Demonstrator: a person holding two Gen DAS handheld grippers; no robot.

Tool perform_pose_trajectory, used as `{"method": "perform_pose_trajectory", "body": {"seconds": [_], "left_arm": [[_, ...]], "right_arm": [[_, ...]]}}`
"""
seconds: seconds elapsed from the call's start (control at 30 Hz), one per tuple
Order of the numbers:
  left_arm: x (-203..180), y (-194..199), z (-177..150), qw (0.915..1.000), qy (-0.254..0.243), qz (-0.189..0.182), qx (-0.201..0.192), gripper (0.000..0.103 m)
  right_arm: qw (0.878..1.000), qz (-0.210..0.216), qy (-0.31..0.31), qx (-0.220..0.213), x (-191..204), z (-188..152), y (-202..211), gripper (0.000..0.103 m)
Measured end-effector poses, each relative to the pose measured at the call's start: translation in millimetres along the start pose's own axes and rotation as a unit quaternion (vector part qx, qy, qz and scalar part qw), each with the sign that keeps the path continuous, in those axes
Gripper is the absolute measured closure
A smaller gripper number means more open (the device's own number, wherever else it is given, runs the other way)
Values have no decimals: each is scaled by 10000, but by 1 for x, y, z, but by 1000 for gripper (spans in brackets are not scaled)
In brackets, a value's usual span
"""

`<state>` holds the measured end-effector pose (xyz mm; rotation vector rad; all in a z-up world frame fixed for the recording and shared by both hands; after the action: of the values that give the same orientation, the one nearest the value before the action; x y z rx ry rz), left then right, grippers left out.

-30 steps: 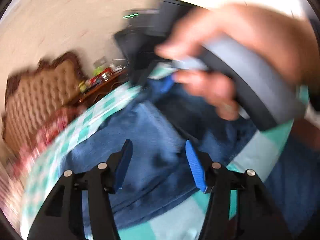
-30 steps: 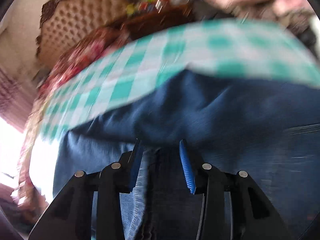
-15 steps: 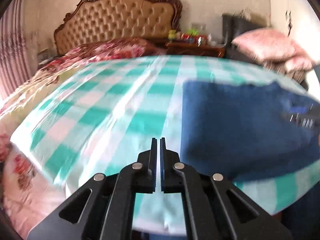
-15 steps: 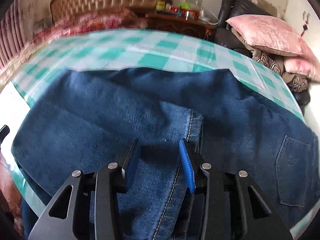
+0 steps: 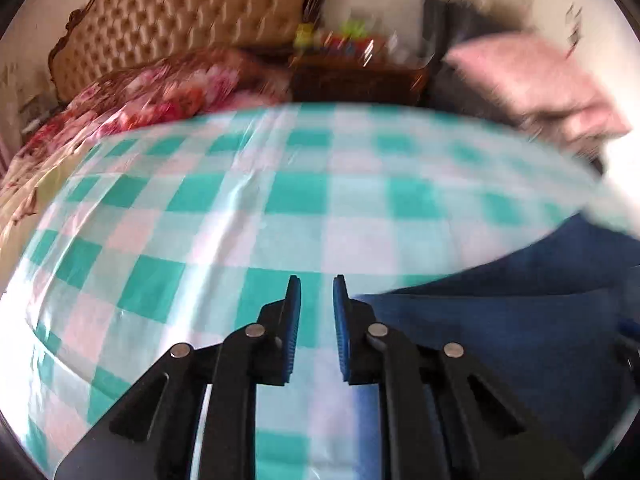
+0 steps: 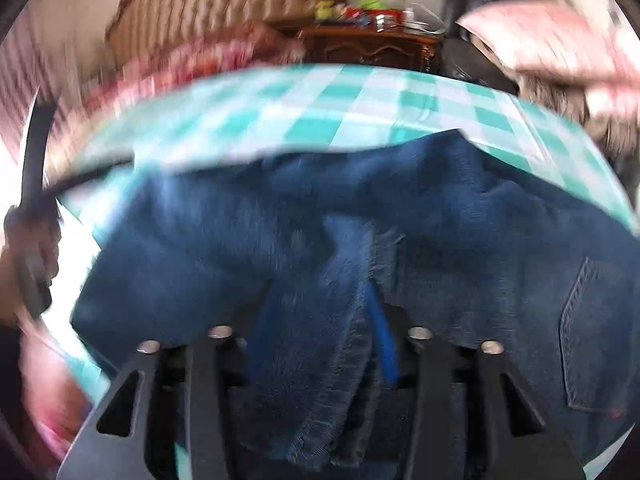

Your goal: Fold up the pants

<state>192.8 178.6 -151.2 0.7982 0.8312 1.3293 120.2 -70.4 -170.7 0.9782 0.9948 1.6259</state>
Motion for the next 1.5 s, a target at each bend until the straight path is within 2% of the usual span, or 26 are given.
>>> {"method": "perform_pose_trajectory", "body": {"seconds": [0.03, 0.13, 0.2, 0.27, 0.33, 0.4, 0.5, 0.57, 0.67, 0.7, 0.73, 0.77, 0.83, 1.03, 1.1, 1.13, 1.17, 1.2, 1.23, 1.3, 1.33, 1.37, 1.4, 1.43, 1.47, 1.5], "left_arm": [[-15, 21, -16, 9992, -220, -142, -307, 80], [-72, 61, -62, 9903, -935, -333, -971, 64], [-139, 73, -100, 9773, -1672, -465, -1214, 63], [-196, 78, -140, 9611, -2372, -322, -1380, 61], [-234, 74, -164, 9504, -2740, -341, -1430, 61], [-261, 65, -173, 9418, -3058, -136, -1387, 61], [-276, 53, -166, 9381, -3194, 38, -1342, 61], [-285, 43, -164, 9338, -3335, 166, -1285, 59], [-294, 24, -165, 9296, -3512, 302, -1079, 60], [-298, 24, -166, 9279, -3536, 393, -1116, 62], [-299, 23, -164, 9295, -3509, 437, -1051, 79], [-296, 19, -158, 9317, -3456, 476, -1012, 83], [-295, 22, -153, 9323, -3407, 501, -1103, 87], [-296, 23, -145, 9339, -3324, 563, -1187, 88], [-295, 15, -149, 9345, -3345, 576, -1070, 83], [-296, 17, -151, 9340, -3365, 543, -1071, 76], [-295, 21, -151, 9355, -3354, 378, -1045, 69], [-292, 25, -150, 9395, -3270, 128, -1011, 56], [-288, 29, -148, 9436, -3155, -7, -1003, 51], [-263, 44, -137, 9585, -2633, -376, -1026, 51], [-240, 53, -128, 9685, -2184, -574, -1052, 51], [-223, 56, -119, 9744, -1869, -665, -1055, 52], [-197, 60, -106, 9819, -1397, -754, -1033, 55], [-168, 59, -91, 9877, -919, -822, -966, 57], [-148, 55, -79, 9907, -607, -867, -857, 60], [-123, 43, -62, 9939, -280, -897, -578, 66]], "right_arm": [[9991, 310, -297, -33, -16, 5, 8, 38], [9889, 1112, -912, 371, -52, 21, 4, 38], [9858, 1203, -1003, 607, -61, 30, -4, 38], [9841, 1295, -998, 688, -62, 38, -10, 38], [9833, 1329, -941, 807, -58, 41, -15, 38], [9844, 1262, -853, 883, -56, 42, -21, 38], [9854, 1176, -797, 942, -54, 42, -28, 39], [9868, 1116, -750, 902, -54, 43, -29, 44], [9880, 1044, -678, 913, -56, 44, -32, 62], [9888, 983, -644, 925, -56, 44, -33, 71], [9886, 1033, -562, 942, -54, 45, -34, 81], [9892, 1003, -545, 922, -54, 46, -33, 82], [9905, 968, -494, 842, -53, 48, -27, 88], [9925, 984, -380, 619, -52, 58, -15, 90], [9926, 941, -365, 672, -54, 56, -24, 90], [9927, 922, -362, 693, -55, 55, -28, 90], [9926, 922, -363, 701, -55, 53, -31, 89], [9932, 905, -352, 643, -55, 51, -30, 89], [9941, 852, -350, 575, -55, 51, -28, 89], [9968, 627, -393, 317, -54, 49, -14, 78], [9982, 400, -415, 175, -54, 48, -6, 76], [9990, 140, -417, 12, -53, 47, 4, 75], [9989, -141, -395, -221, -48, 44, 18, 66], [9983, -262, -348, -382, -41, 41, 28, 46], [9981, -272, -231, -496, -31, 37, 34, 37], [9981, -247, -88, -556, -22, 34, 36, 32]]}}
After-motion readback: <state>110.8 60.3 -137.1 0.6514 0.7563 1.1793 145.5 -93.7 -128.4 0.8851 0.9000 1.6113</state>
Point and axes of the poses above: each gripper's, at about its wrist camera, not at the fingertips, and y roughly against the way its jaws point, x to its left, z to its top, the point moved 3 cm from there along -y, roughly the way its jaws point, and after that the axes turned 15 degrees about x, right-handed, at the moved point
